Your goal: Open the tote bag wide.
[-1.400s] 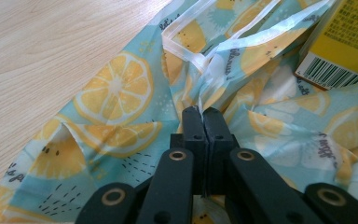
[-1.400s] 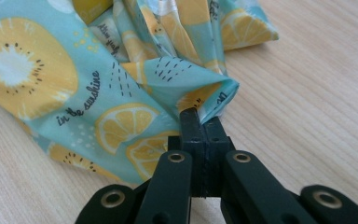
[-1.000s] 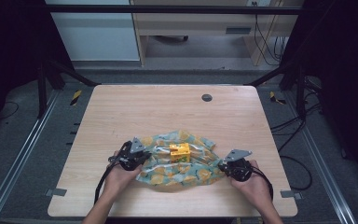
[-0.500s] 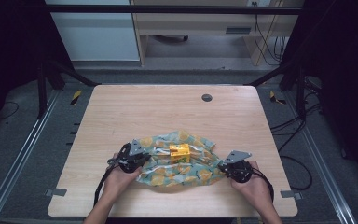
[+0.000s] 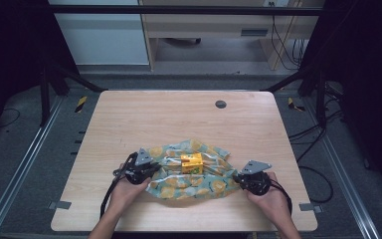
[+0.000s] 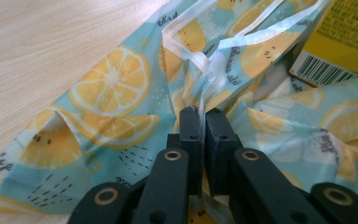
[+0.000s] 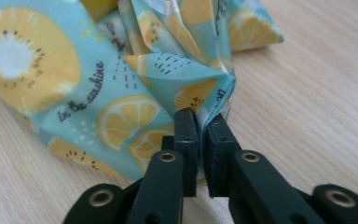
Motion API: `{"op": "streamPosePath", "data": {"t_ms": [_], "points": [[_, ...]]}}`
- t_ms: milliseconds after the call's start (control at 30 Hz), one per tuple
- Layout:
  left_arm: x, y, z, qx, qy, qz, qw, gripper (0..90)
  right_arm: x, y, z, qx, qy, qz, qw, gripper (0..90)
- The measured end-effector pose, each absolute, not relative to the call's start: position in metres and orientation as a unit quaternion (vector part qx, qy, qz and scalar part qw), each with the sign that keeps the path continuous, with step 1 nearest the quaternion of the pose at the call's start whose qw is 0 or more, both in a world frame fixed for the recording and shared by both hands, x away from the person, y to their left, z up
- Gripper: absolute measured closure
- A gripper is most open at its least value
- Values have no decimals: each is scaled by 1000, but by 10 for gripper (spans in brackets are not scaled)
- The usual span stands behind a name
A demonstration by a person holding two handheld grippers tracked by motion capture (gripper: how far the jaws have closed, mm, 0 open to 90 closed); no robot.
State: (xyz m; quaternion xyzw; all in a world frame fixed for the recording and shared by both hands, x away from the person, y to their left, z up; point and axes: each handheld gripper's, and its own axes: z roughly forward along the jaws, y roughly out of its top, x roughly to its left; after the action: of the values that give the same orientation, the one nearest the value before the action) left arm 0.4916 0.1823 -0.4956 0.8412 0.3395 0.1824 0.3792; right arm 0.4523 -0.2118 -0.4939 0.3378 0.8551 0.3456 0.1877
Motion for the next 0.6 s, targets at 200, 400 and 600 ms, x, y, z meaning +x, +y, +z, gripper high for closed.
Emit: {"op": "streamPosePath", "data": {"t_ms": [200,400,600], "points": [[489,182,-492,838,336,193,384,785,450,-216,-489,342,840,373,196,749],[485,181,-485,835,328,205,390,698,449,-219,-486,356,828,386,200,624],[482,179,-479,838,320,214,386,601,447,-217,-482,360,820,392,209,527]]}}
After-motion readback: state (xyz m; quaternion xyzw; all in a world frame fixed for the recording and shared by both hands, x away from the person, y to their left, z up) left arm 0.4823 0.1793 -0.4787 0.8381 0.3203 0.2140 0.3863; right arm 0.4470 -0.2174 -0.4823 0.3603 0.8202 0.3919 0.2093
